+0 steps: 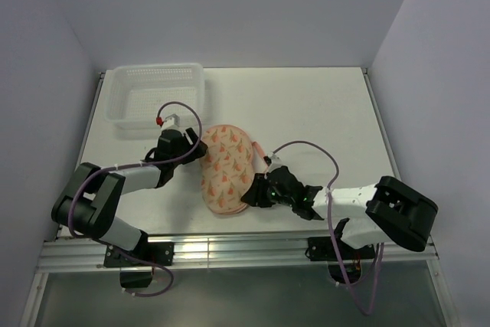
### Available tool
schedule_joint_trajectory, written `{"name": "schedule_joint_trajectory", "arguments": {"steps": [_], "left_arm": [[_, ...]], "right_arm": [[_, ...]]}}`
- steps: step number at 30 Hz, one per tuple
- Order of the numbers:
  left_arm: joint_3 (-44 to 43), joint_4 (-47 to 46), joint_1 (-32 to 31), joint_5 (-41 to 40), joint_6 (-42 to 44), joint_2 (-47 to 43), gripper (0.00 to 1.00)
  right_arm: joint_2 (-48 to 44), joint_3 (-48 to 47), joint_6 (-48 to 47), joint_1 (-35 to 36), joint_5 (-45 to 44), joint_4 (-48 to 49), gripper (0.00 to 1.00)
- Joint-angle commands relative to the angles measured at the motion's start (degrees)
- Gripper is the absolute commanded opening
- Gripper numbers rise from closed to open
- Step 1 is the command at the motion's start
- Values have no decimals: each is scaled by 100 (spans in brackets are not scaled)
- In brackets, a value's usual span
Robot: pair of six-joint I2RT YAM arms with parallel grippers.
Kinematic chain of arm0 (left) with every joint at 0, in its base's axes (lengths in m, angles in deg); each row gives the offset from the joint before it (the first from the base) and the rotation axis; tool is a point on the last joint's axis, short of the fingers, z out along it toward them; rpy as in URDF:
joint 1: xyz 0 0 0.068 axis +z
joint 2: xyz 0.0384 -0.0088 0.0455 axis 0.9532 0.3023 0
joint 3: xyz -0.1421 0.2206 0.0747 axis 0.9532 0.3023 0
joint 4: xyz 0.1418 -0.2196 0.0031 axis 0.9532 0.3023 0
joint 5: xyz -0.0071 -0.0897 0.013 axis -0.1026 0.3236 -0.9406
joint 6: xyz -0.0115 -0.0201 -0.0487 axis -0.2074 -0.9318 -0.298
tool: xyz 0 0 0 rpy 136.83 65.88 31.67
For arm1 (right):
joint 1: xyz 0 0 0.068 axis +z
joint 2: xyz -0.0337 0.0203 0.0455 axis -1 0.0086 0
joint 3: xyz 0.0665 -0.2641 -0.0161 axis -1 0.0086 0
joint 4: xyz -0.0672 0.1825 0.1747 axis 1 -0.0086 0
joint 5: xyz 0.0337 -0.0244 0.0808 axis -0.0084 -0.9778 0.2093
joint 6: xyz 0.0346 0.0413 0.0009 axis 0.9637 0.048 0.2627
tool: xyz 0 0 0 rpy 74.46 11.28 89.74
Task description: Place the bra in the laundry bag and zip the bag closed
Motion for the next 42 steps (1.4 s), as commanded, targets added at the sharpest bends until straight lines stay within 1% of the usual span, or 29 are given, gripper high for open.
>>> {"name": "schedule_joint_trajectory", "arguments": {"steps": [1, 2, 3, 4, 6, 7, 9, 10, 12, 13, 15, 16, 18, 19, 20, 25, 27, 28, 29, 30, 31, 32, 33, 34, 35, 37, 38, 40, 42], "left_arm": [[-79, -424, 31, -3, 98, 51, 70], [-53, -494, 31, -3, 63, 42, 70], [-17, -521, 31, -3, 45, 25, 69], [44, -547, 31, -3, 28, -2, 67], [97, -530, 31, -3, 36, -63, 64], [132, -504, 31, 6, 36, -89, 58], [185, -442, 22, 49, 54, -186, 52], [263, -433, 22, 50, 45, -230, 46], [395, -407, 22, 76, 28, -344, 39], [431, -389, 22, 93, 19, -379, 32], [553, -363, 22, 146, -16, -493, 23], [589, -363, 22, 164, -34, -529, 15], [712, -345, 4, 190, -51, -678, 8], [747, -302, -5, 208, -69, -731, 2], [791, -275, -22, 225, -69, -784, 0], [1116, 15, -320, 182, -235, -1267, 0], [1213, 208, -671, 103, -332, -1504, 0], [1231, 287, -838, 33, -481, -1574, 1], [1248, 427, -996, -125, -560, -1636, 2], [1275, 489, -1320, -204, -657, -1750, 4], [1301, 542, -1480, -284, -875, -1803, 12], [1319, 577, -1725, -389, -973, -1917, 21], [1345, 665, -1823, -442, -1070, -1970, 34], [1345, 718, -1902, -486, -1184, -2031, 54], [1328, 770, -1990, -530, -1211, -2154, 60], [1196, 1104, -2017, -627, -1177, -2269, 67], [1126, 1218, -2026, -671, -1133, -2322, 68], [933, 1560, -2017, -811, -984, -2497, 68], [696, 1833, -2017, -986, -861, -2594, 67]], "right_arm": [[-75, -95, -78, -95, -243, 253, 32], [-84, -86, -156, -200, -226, 175, 27], [-102, -86, -201, -271, -173, 130, 19], [-110, -77, -253, -350, -147, 69, 15], [-180, -51, -446, -630, 11, -72, 8], [-224, -42, -525, -719, 46, -125, 7], [-391, -42, -780, -1008, 108, -405, 6], [-453, -59, -885, -1105, 152, -519, 6], [-637, -138, -1219, -1246, 179, -897, 6], [-664, -199, -1342, -1360, 170, -1064, 6], [-673, -410, -1633, -1449, 161, -1460, 6], [-647, -480, -1712, -1536, 152, -1557, 7], [-585, -630, -1862, -1589, 152, -1681, 7], [-559, -700, -1906, -1651, 170, -1698, 8], [-541, -744, -1932, -1677, 135, -1724, 8], [-383, -1166, -2020, -1871, -207, -1874, 10], [-199, -1341, -2064, -1993, -331, -1970, 11], [-111, -1586, -2116, -2064, -488, -2049, 11], [63, -1684, -2143, -2125, -533, -2128, 11], [144, -1790, -2169, -2282, -542, -2155, 11], [197, -2017, -2205, -2371, -542, -2181, 12], [284, -2115, -2222, -2442, -586, -2234, 16], [320, -2220, -2240, -2581, -656, -2252, 21], [381, -2500, -2318, -2652, -708, -2269, 27], [486, -2659, -2345, -2723, -700, -2522, 37], [479, -2958, -2424, -2767, -787, -2647, 54], [391, -3003, -2442, -2767, -788, -2717, 67], [233, -2995, -2434, -2767, -683, -2779, 75], [-109, -2820, -2390, -2741, -517, -2736, 77]]}}
